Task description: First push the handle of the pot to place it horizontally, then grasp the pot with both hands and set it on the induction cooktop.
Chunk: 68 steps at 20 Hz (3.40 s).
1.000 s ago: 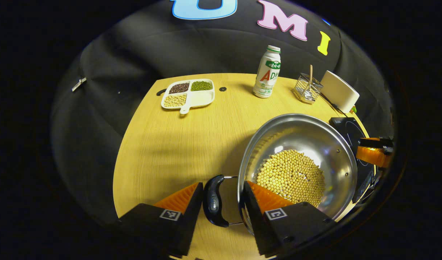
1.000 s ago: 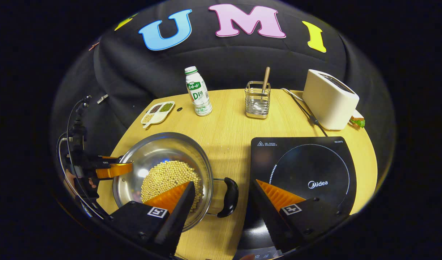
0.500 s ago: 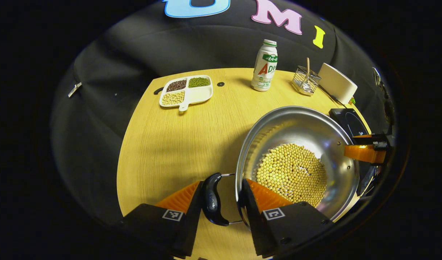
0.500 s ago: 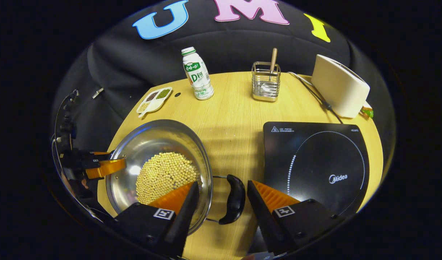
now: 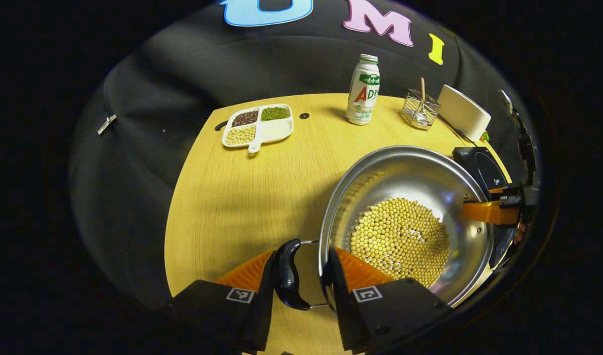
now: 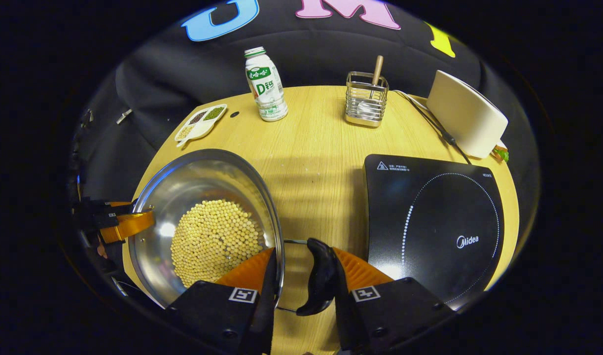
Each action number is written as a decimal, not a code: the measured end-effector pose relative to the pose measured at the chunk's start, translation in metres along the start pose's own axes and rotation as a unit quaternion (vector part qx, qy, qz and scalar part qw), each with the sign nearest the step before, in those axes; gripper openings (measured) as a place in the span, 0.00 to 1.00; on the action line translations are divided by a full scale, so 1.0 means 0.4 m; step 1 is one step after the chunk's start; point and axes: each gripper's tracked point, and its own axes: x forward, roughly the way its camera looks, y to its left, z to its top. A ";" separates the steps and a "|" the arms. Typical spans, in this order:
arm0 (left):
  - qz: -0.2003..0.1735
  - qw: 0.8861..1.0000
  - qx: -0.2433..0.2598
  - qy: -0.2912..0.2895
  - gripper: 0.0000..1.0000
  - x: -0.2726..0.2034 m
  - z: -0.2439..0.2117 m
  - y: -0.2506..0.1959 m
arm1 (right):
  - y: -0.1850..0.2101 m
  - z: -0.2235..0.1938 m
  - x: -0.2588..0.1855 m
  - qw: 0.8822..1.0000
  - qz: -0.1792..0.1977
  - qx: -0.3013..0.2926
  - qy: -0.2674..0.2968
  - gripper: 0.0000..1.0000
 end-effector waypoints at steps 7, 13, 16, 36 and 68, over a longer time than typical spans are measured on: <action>0.017 1.000 -0.013 0.002 0.58 -0.130 0.003 -0.041 | -0.013 0.012 -0.116 1.000 0.011 -0.007 0.013 0.54; 0.014 1.000 -0.012 -0.002 0.58 -0.199 0.028 -0.148 | -0.107 0.020 -0.203 1.000 0.014 0.000 0.013 0.54; 0.011 1.000 -0.007 -0.008 0.58 -0.219 0.050 -0.214 | -0.169 0.024 -0.237 1.000 0.011 0.004 0.009 0.54; -0.048 0.998 0.036 0.019 0.54 -0.102 0.185 -0.721 | -0.683 0.019 -0.317 0.998 -0.041 0.032 0.030 0.54; 0.019 1.000 -0.011 -0.010 0.99 -0.046 0.227 -0.793 | -0.796 0.103 -0.283 0.995 -0.089 0.008 -0.044 1.00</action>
